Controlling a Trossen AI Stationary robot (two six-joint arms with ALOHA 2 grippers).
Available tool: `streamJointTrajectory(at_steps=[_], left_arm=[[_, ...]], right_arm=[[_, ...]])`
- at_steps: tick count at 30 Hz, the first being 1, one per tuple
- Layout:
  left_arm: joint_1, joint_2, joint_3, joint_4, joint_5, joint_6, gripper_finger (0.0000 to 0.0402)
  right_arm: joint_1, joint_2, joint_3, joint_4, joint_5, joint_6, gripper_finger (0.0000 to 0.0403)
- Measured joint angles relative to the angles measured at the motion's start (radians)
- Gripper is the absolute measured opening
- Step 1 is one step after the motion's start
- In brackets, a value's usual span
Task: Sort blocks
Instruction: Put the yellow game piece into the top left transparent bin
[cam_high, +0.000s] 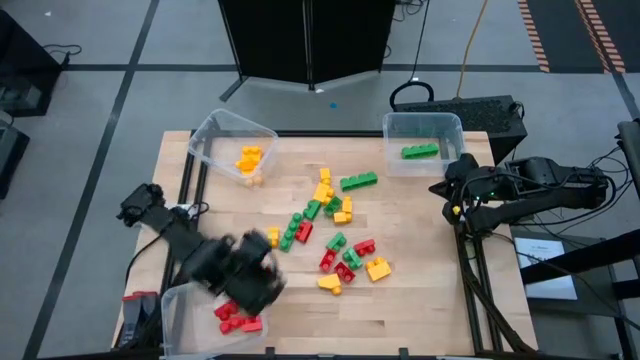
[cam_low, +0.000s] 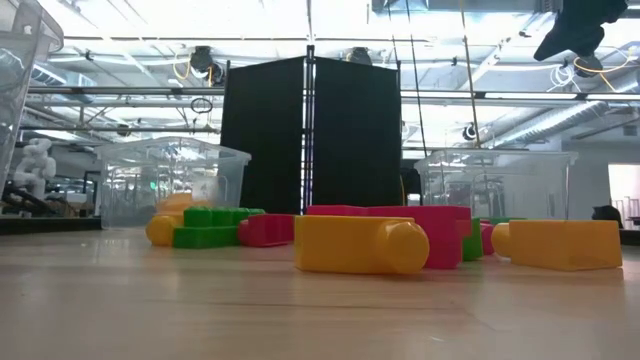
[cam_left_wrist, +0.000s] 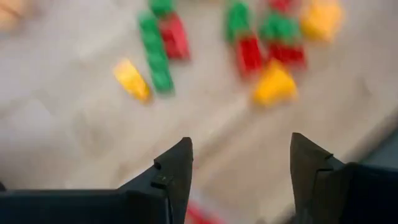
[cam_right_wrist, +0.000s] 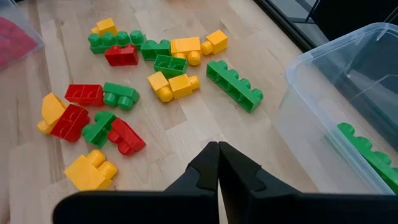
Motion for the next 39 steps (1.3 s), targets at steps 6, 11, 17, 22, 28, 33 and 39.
streamJointTrajectory(at_steps=[6, 11, 17, 22, 28, 33, 39], left_arm=[[0.200, 0.018, -0.112, -0.001, -0.015, 0.342, 0.0163], [0.289, 0.041, -0.267, 0.023, 0.016, 0.675, 0.0163], [0.335, 0.040, -0.418, 0.206, 0.053, 0.977, 0.0163], [0.372, 0.039, -0.498, 0.231, 0.054, 1.138, 0.0164], [0.403, 0.039, -0.558, 0.301, 0.126, 1.297, 0.0168], [0.428, 0.039, -0.573, 0.334, 0.158, 1.375, 0.0194], [0.460, 0.039, -0.573, 0.336, 0.158, 1.390, 0.0245]], right_arm=[[0.000, 0.000, 0.000, 0.000, 0.000, 0.000, 0.0006], [0.000, 0.000, 0.000, 0.000, 0.000, -0.008, 0.0006], [0.000, 0.000, 0.000, 0.000, 0.000, -0.017, 0.0006], [0.000, 0.000, 0.000, 0.000, 0.000, -0.018, 0.0006], [0.000, 0.000, 0.000, 0.000, -0.001, -0.018, 0.0006], [0.000, 0.000, 0.000, 0.000, -0.001, -0.006, 0.0006], [0.000, 0.000, 0.000, 0.000, -0.001, -0.003, 0.0006]])
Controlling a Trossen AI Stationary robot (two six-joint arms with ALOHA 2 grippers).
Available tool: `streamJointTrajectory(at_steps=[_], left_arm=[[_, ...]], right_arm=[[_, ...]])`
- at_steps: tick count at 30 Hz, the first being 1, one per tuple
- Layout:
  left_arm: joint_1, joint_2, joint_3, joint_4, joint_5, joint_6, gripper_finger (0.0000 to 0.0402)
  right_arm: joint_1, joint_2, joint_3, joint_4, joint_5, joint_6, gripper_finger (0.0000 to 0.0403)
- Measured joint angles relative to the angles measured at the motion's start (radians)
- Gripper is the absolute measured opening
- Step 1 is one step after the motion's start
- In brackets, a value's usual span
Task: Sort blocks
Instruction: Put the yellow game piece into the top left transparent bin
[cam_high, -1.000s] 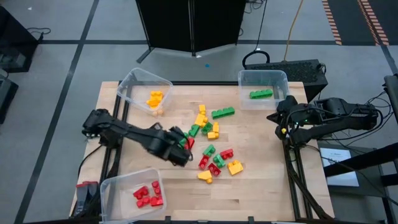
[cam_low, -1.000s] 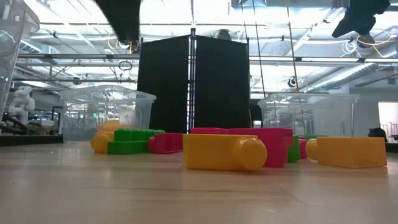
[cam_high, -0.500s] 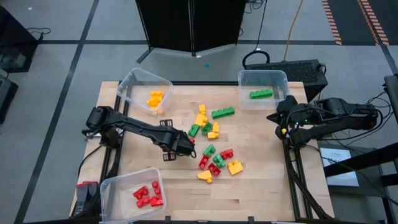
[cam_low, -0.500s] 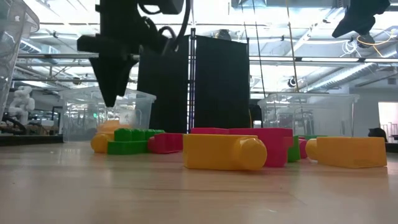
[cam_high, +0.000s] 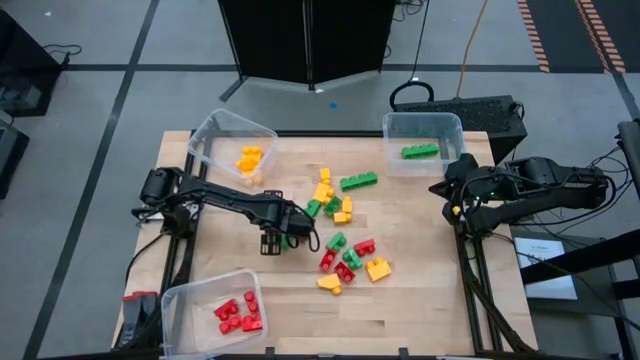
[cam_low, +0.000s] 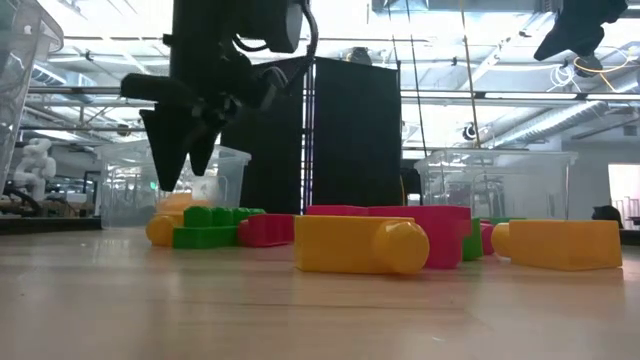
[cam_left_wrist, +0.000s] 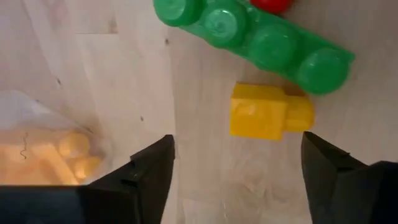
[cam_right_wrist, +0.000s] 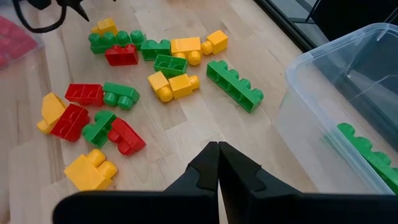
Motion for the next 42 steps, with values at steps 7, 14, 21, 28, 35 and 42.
streamJointTrajectory(at_steps=[7, 14, 21, 28, 35, 42], left_arm=[[0.010, 0.000, -0.017, 0.062, 0.018, 0.044, 0.0283], [0.011, 0.000, -0.087, 0.126, 0.059, 0.047, 0.0285], [0.016, 0.000, -0.181, 0.274, 0.088, 0.039, 0.0285], [0.022, -0.006, -0.259, 0.376, 0.145, 0.038, 0.0285], [0.021, -0.005, -0.276, 0.386, 0.173, 0.035, 0.0240], [0.022, -0.004, -0.275, 0.374, 0.153, 0.013, 0.0150]], right_arm=[[0.000, 0.000, 0.000, 0.000, 0.000, -0.001, 0.0006], [0.000, 0.000, 0.000, 0.000, 0.000, -0.005, 0.0006], [0.000, 0.000, 0.000, 0.000, 0.000, -0.005, 0.0006], [0.000, 0.000, 0.000, 0.000, 0.000, 0.000, 0.0006], [0.000, 0.000, 0.000, 0.000, 0.000, 0.002, 0.0006], [0.000, 0.000, 0.000, 0.000, 0.001, 0.002, 0.0006]])
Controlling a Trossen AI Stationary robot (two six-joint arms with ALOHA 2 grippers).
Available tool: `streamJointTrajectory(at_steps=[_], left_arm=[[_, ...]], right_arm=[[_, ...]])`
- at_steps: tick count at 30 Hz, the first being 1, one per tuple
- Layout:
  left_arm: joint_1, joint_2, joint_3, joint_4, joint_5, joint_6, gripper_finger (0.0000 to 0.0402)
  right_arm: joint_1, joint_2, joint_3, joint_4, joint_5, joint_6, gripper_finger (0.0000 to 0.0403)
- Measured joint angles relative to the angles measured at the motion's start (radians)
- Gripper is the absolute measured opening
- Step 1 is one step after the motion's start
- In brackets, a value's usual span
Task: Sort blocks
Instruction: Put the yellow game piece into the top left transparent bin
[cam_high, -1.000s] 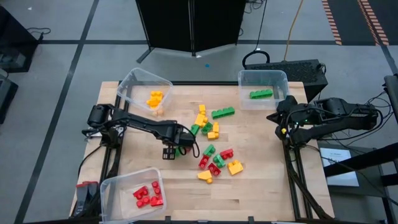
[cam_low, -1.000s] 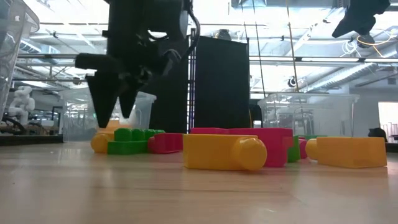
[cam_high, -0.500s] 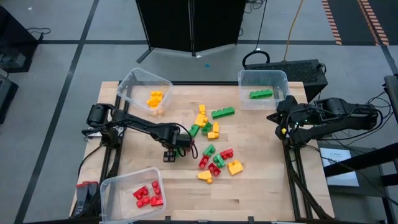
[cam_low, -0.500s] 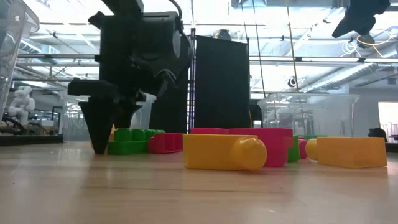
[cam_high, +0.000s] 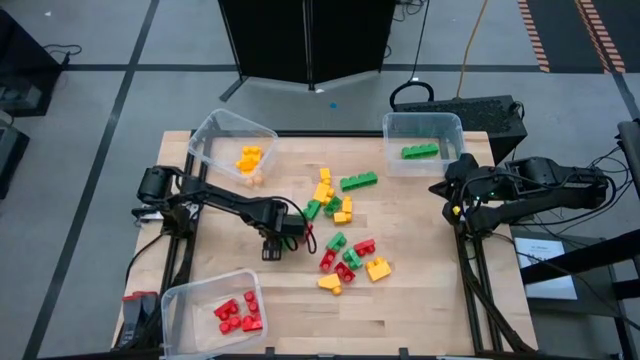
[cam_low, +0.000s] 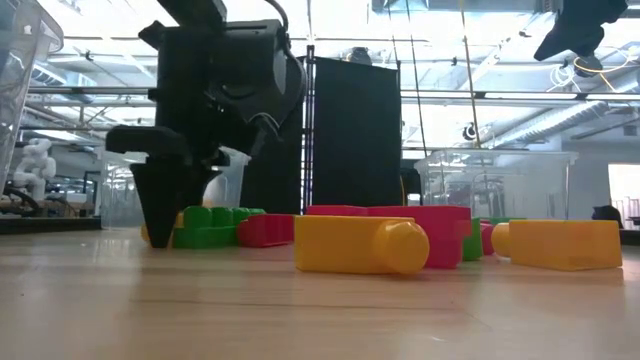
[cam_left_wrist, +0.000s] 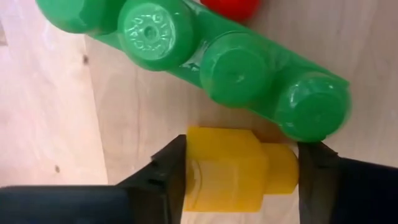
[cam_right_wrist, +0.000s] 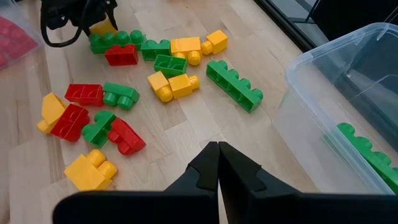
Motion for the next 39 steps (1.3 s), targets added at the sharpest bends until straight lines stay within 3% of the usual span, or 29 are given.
streamJointTrajectory(at_steps=[8, 19, 25, 32, 39], left_arm=[[-0.002, 0.007, 0.076, -0.072, 0.003, 0.000, 0.0127], [-0.002, -0.003, 0.209, -0.238, -0.007, -0.002, 0.0128], [0.000, -0.010, 0.210, -0.260, -0.100, -0.070, 0.0129], [-0.001, -0.010, 0.212, -0.297, 0.053, -0.105, 0.0130], [-0.022, -0.012, 0.212, -0.379, 0.074, -0.110, 0.0130]], right_arm=[[0.000, 0.000, 0.000, 0.000, 0.000, 0.000, 0.0006], [0.000, 0.000, 0.000, 0.000, 0.000, 0.000, 0.0006], [0.000, 0.000, 0.000, 0.000, 0.000, 0.000, 0.0006], [0.000, 0.000, 0.000, 0.000, 0.000, 0.000, 0.0006], [0.000, 0.000, 0.000, 0.000, 0.000, 0.000, 0.0006]])
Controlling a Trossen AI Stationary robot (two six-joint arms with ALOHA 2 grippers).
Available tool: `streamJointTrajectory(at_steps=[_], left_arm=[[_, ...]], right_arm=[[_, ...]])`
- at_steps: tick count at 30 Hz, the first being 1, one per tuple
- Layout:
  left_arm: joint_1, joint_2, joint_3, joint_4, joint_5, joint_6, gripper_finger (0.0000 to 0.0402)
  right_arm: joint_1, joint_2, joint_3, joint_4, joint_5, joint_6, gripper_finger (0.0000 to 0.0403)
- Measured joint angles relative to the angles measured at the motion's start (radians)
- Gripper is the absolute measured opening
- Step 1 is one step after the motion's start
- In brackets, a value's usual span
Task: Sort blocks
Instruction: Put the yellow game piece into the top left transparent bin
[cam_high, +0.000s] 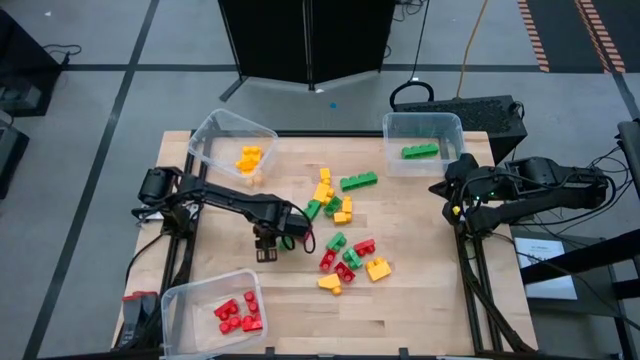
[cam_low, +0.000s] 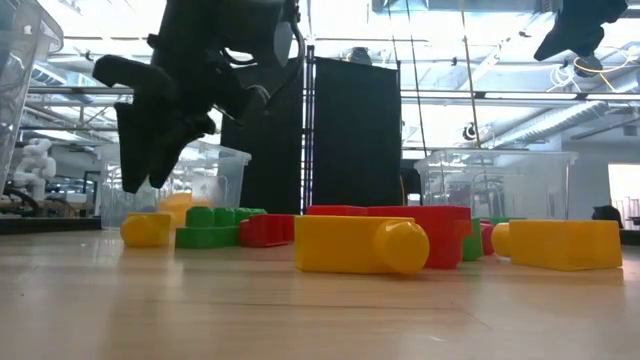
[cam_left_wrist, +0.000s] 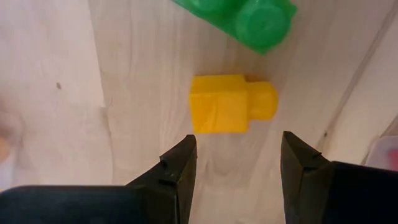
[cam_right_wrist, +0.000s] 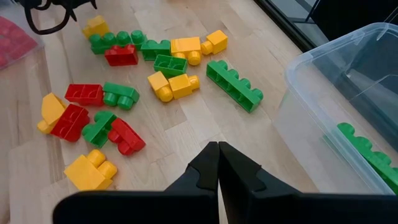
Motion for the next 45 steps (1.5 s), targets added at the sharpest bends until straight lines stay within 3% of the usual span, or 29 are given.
streamJointTrajectory(at_steps=[8, 13, 17, 24, 31, 39, 45], left_arm=[[-0.021, -0.012, 0.000, 0.003, -0.009, -0.037, 0.0130], [-0.029, -0.103, 0.000, 0.064, -0.099, -0.144, 0.0137], [-0.029, -0.223, -0.010, 0.107, -0.192, -0.274, 0.0166], [-0.028, -0.377, -0.098, 0.115, -0.212, -0.411, 0.0243], [-0.052, -0.302, -0.136, 0.201, -0.212, -0.358, 0.0295], [-0.103, -0.182, -0.137, 0.212, -0.211, -0.176, 0.0297], [-0.103, -0.158, -0.171, 0.279, -0.221, -0.152, 0.0297]], right_arm=[[0.000, 0.000, 0.000, 0.000, 0.000, -0.003, 0.0006], [0.000, 0.000, 0.000, 0.000, 0.000, -0.004, 0.0006], [0.000, 0.000, 0.000, 0.000, 0.004, -0.015, 0.0006], [0.000, 0.000, 0.000, 0.000, 0.005, -0.038, 0.0006], [0.000, 0.000, 0.000, 0.000, 0.004, -0.038, 0.0006], [0.000, 0.000, 0.000, 0.000, 0.004, -0.037, 0.0006], [0.000, 0.000, 0.000, 0.000, 0.005, -0.035, 0.0006]])
